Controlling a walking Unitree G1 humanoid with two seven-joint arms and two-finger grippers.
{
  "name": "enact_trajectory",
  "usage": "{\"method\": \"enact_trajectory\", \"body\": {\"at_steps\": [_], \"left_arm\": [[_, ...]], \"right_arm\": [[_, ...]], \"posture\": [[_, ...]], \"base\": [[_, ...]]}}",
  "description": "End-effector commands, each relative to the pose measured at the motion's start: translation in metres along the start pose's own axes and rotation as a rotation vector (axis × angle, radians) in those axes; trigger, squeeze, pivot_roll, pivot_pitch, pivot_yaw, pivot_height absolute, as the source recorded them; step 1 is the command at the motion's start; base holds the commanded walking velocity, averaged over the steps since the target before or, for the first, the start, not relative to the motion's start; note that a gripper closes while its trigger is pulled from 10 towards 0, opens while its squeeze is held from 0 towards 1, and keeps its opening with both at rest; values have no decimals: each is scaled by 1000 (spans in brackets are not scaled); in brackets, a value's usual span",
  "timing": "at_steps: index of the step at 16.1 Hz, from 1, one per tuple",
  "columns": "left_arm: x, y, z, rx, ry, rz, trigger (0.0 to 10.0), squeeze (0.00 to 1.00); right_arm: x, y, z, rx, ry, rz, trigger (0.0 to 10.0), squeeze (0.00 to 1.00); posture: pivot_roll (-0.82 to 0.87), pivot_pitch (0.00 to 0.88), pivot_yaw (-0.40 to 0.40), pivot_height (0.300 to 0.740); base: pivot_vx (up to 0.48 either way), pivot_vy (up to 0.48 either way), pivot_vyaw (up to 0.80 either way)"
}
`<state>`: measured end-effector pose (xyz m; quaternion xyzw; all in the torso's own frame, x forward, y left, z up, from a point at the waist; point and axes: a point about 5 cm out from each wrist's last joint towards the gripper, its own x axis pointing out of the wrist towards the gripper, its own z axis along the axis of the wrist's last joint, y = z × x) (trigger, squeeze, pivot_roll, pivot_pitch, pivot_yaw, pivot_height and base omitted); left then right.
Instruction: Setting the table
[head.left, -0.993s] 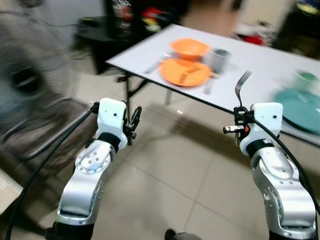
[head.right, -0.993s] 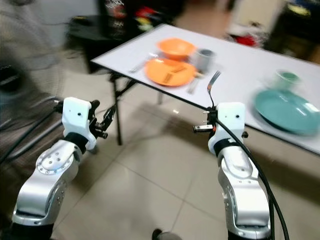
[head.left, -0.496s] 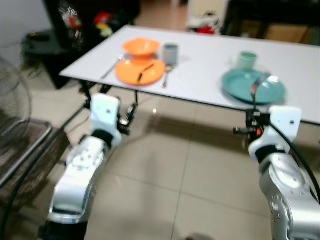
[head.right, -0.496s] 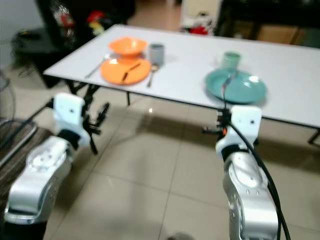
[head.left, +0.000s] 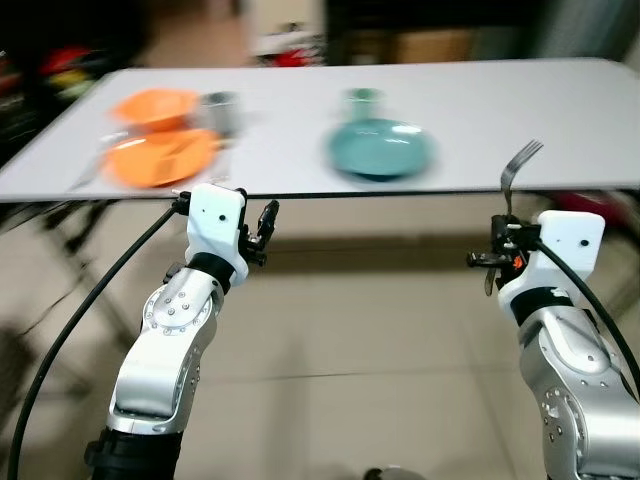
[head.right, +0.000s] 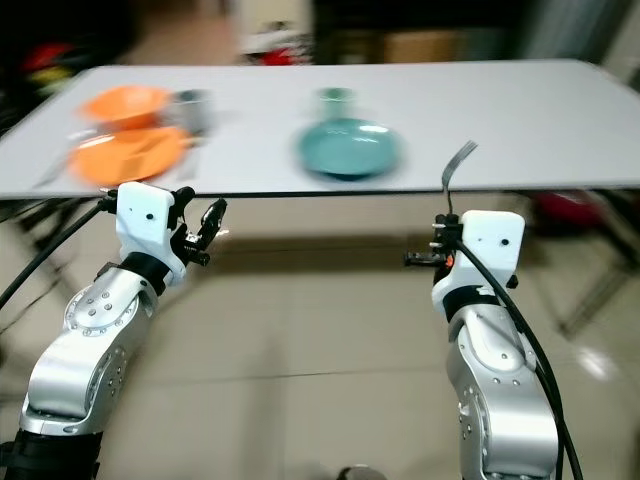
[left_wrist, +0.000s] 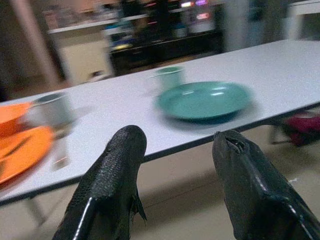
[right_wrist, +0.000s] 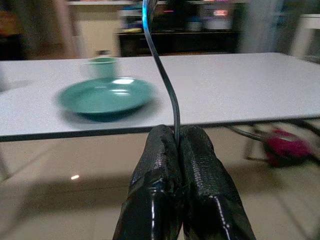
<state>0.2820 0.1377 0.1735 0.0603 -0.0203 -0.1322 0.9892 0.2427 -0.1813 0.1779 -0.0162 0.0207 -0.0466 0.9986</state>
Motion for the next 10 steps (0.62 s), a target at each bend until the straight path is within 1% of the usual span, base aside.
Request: {"method": "enact_trajectory", "body": {"at_steps": [1, 2, 3, 4, 5, 6, 7, 8, 9, 10], "left_arm": [[-2, 1, -1, 11, 16, -7, 10000, 0], [-5, 3, -4, 16, 27, 0, 10000, 0], [-13, 8, -7, 33, 29, 48, 10000, 0], [-16, 13, -7, 26, 25, 80, 10000, 0], [-17, 16, -7, 23, 31, 91, 10000, 0], [-17, 15, -7, 50, 35, 90, 10000, 0], [-18, 15, -8, 58, 45, 100, 10000, 0], [-20, 15, -9, 40, 40, 110, 10000, 0], [-22, 16, -9, 37, 38, 121, 10000, 0], [-23, 16, -9, 44, 44, 123, 10000, 0]], "right_arm": [[0, -1, 2, 20, -14, -4, 10000, 0], [-1, -1, 0, 22, -10, -2, 10000, 0], [-1, 1, -3, 33, -7, 28, 10000, 0], [0, 3, -4, 33, -10, 46, 10000, 0], [1, 4, -5, 53, 3, 53, 10000, 0], [1, 5, -7, 48, 14, 58, 10000, 0], [2, 6, -8, 47, 23, 60, 10000, 0], [4, 7, -9, 42, 30, 56, 10000, 0], [6, 11, -8, 35, 30, 79, 10000, 0], [8, 14, -6, 4, 20, 113, 10000, 0]], "posture": [[-24, 0, 30, 740], [-7, 0, 14, 740], [23, 0, -4, 740], [31, 0, -7, 740], [36, 0, -5, 740], [43, 0, -10, 740], [42, 0, -8, 740], [47, 0, -10, 740], [50, 0, -10, 740], [54, 0, -12, 740]], "base": [[0, 0, -800], [0, 0, -800], [0, 0, -800], [0, 0, -800], [0, 0, -631], [0, 0, 0], [0, 0, 0], [0, 0, 0], [0, 0, 0], [0, 0, 0]]}}
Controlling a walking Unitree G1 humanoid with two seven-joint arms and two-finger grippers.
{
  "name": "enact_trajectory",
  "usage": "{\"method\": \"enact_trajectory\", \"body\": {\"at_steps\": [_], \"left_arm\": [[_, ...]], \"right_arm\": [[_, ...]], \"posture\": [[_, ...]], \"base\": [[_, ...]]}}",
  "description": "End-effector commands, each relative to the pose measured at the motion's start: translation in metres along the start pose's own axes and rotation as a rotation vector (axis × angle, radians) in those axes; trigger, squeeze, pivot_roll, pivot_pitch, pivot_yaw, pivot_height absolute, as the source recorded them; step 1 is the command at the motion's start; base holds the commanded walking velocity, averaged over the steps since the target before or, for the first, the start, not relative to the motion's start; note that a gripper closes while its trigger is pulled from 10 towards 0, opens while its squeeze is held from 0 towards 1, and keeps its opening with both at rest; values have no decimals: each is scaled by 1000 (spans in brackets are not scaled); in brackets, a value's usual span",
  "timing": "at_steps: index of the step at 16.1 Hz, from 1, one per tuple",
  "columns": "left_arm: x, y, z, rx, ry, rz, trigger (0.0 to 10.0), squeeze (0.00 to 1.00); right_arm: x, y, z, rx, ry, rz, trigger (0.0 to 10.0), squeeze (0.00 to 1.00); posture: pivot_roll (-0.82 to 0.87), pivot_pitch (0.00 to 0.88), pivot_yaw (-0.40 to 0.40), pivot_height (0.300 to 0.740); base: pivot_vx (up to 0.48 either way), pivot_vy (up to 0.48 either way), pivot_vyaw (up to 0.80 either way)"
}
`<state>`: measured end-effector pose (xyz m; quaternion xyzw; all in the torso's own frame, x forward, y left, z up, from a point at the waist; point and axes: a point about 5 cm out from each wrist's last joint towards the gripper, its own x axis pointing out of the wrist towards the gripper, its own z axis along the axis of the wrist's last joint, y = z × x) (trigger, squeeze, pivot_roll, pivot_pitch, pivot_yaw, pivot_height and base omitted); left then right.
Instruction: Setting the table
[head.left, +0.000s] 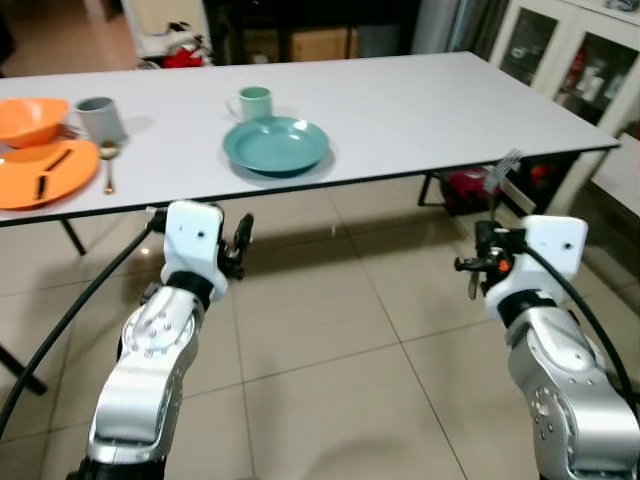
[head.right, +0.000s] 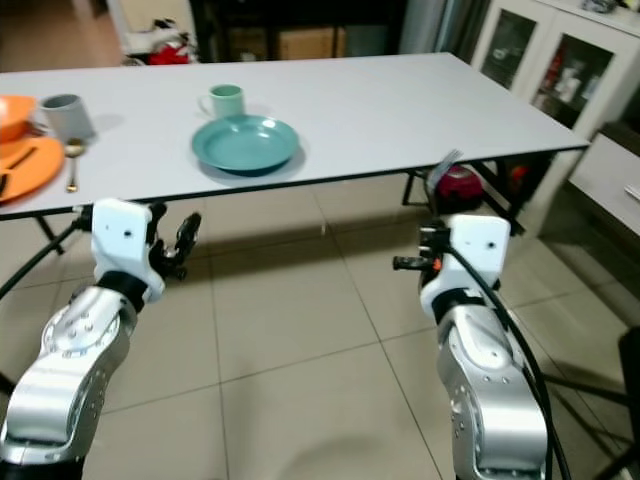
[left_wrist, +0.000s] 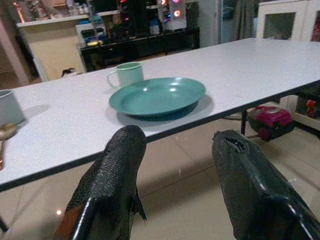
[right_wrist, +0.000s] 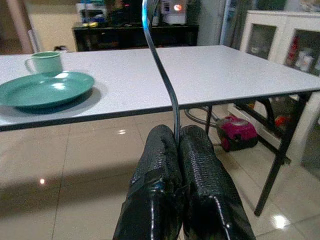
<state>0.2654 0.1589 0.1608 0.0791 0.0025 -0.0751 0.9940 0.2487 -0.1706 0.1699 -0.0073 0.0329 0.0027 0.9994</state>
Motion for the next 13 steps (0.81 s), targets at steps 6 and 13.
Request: {"method": "enact_trajectory", "body": {"at_steps": [6, 13], "left_arm": [[1, 10, 4, 15, -8, 87, 10000, 0], [2, 15, 9, 16, -34, 100, 10000, 0]], "right_arm": [[11, 7, -3, 48, 17, 61, 10000, 0], [21, 17, -7, 47, 39, 113, 10000, 0]], "posture": [[71, 0, -31, 740], [102, 0, -51, 740]], "base": [[242, 0, 0], [341, 0, 0]]}}
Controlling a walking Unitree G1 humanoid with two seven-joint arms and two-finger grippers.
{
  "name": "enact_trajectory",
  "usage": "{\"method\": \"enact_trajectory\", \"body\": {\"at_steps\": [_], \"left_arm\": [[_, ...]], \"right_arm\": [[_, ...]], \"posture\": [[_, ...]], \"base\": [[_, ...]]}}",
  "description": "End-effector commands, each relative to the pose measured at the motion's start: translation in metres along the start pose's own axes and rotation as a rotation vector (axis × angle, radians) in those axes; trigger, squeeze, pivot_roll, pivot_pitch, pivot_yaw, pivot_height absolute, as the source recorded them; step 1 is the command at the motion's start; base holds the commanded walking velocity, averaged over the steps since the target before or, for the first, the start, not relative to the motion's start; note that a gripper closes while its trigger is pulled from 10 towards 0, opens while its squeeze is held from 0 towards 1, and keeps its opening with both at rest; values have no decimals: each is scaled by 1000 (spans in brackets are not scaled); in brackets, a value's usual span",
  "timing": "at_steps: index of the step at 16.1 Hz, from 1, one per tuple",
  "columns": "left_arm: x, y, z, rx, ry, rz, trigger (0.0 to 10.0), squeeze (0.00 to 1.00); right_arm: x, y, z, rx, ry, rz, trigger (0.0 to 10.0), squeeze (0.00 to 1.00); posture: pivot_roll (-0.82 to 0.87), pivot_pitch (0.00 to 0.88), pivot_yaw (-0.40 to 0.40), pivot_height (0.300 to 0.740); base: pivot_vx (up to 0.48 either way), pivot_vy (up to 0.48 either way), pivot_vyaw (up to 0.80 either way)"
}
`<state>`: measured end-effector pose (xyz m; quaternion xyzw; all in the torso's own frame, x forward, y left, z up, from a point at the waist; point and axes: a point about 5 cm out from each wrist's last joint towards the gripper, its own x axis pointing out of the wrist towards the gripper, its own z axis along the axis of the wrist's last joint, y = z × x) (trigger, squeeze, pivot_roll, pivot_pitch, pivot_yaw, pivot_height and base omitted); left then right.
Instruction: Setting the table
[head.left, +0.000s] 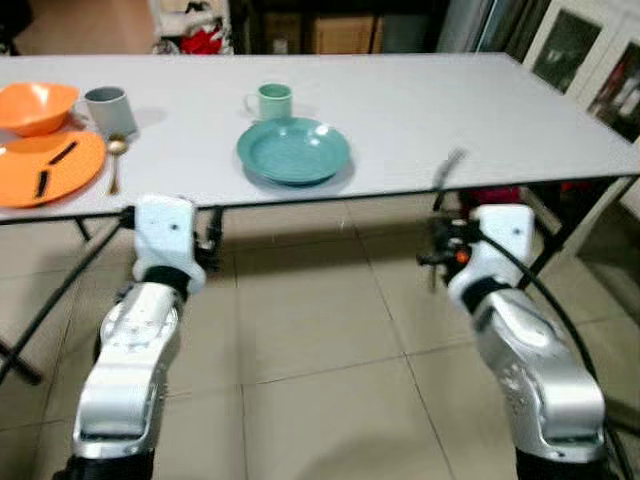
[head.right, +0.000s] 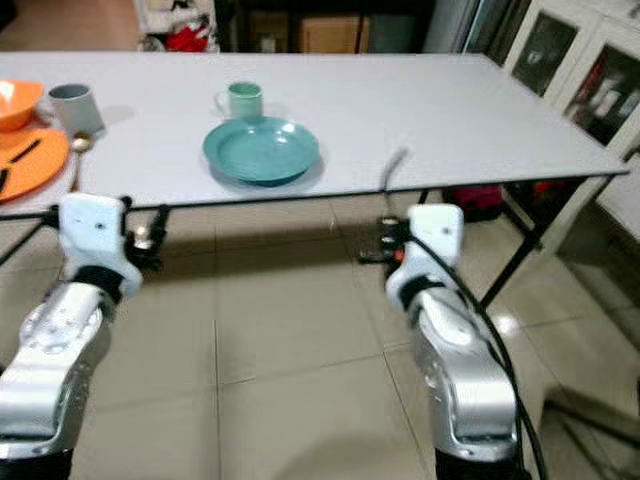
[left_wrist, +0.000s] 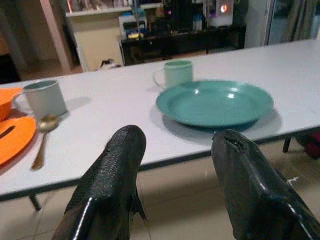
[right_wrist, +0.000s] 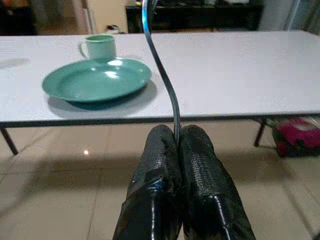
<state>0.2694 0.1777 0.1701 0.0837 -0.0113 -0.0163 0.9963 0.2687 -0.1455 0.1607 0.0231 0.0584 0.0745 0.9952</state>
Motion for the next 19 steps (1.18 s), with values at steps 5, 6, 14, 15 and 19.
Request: {"method": "enact_trajectory", "body": {"at_steps": [5, 6, 14, 15, 19], "left_arm": [[1, -8, 6, -11, -34, -40, 10000, 0], [1, -8, 5, -11, -35, -43, 10000, 0], [2, -13, 3, 2, -29, -84, 10000, 0], [2, -12, 2, 2, -27, -82, 10000, 0], [2, -10, 2, 2, -25, -80, 10000, 0]], "right_arm": [[4, -12, 4, -22, -12, -43, 10000, 0], [3, -13, 3, 6, -14, -59, 10000, 0], [8, -14, -1, 17, 73, -59, 10000, 0], [8, -14, -1, 24, 85, -62, 10000, 0], [8, -12, 0, 42, 90, -43, 10000, 0]], "posture": [[115, 0, -66, 740], [111, 0, -63, 740], [111, 0, -66, 740], [113, 0, -67, 740], [114, 0, -62, 740]], "base": [[346, 0, 728], [352, 0, 0], [349, 0, 0], [349, 0, 0], [348, 0, 0]]}}
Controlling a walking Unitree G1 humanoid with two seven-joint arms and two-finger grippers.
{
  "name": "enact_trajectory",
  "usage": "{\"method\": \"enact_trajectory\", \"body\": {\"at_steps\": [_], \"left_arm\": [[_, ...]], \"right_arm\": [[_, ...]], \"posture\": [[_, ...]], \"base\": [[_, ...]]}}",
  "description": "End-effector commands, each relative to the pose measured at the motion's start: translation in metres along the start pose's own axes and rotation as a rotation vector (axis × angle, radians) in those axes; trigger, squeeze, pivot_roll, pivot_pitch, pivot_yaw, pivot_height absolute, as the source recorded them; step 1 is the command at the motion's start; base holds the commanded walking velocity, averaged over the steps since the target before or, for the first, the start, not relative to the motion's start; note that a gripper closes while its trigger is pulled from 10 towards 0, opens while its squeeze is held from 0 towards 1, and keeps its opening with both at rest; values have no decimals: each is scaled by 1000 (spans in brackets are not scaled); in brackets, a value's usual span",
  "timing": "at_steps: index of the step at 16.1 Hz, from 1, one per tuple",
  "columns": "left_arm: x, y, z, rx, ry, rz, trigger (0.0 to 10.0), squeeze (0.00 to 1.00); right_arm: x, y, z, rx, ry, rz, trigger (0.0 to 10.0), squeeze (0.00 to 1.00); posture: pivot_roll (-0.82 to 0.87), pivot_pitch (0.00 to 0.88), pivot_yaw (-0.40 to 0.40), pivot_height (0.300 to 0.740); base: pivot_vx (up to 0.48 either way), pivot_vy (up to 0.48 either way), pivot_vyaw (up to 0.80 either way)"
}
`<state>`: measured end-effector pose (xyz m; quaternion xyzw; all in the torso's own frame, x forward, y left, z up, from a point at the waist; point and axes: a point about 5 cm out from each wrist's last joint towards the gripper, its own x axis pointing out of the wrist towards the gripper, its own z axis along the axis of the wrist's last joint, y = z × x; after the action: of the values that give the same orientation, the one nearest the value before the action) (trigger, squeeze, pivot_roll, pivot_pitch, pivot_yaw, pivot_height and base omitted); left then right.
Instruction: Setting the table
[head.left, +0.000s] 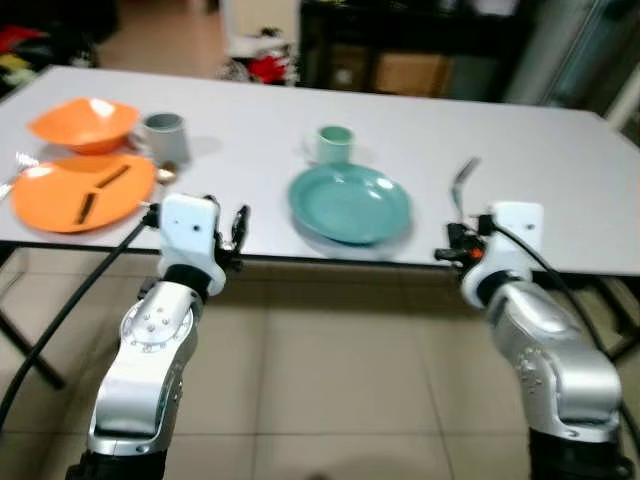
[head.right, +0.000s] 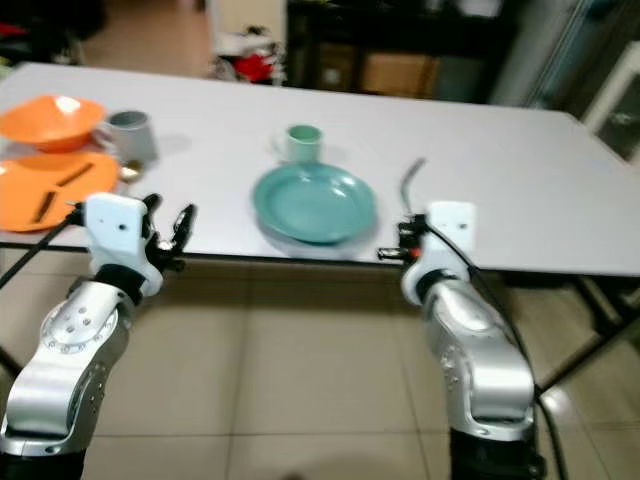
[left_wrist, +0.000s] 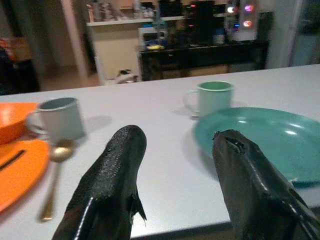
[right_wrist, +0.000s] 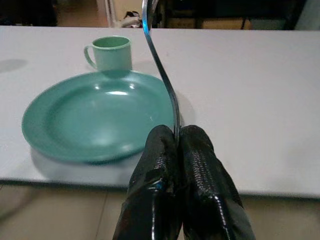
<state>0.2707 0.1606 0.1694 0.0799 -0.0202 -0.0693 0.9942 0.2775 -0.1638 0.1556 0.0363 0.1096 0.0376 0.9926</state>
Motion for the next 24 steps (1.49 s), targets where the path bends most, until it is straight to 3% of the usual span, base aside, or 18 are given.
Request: {"method": "enact_trajectory", "body": {"at_steps": [1, 16, 24], "left_arm": [[-1, 7, 0, 12, 3, 21, 10000, 0], [5, 6, 4, 12, -12, 17, 10000, 0], [7, 5, 4, 3, -13, 14, 10000, 0]], "right_arm": [[1, 8, 3, 4, -7, 32, 10000, 0], [6, 11, 12, -17, -77, 25, 10000, 0], [4, 4, 14, -17, -85, 6, 10000, 0]], "posture": [[114, 0, -62, 740], [109, 0, -57, 740], [97, 0, -48, 740]], "base": [[349, 0, 0], [348, 0, 0], [348, 0, 0]]}}
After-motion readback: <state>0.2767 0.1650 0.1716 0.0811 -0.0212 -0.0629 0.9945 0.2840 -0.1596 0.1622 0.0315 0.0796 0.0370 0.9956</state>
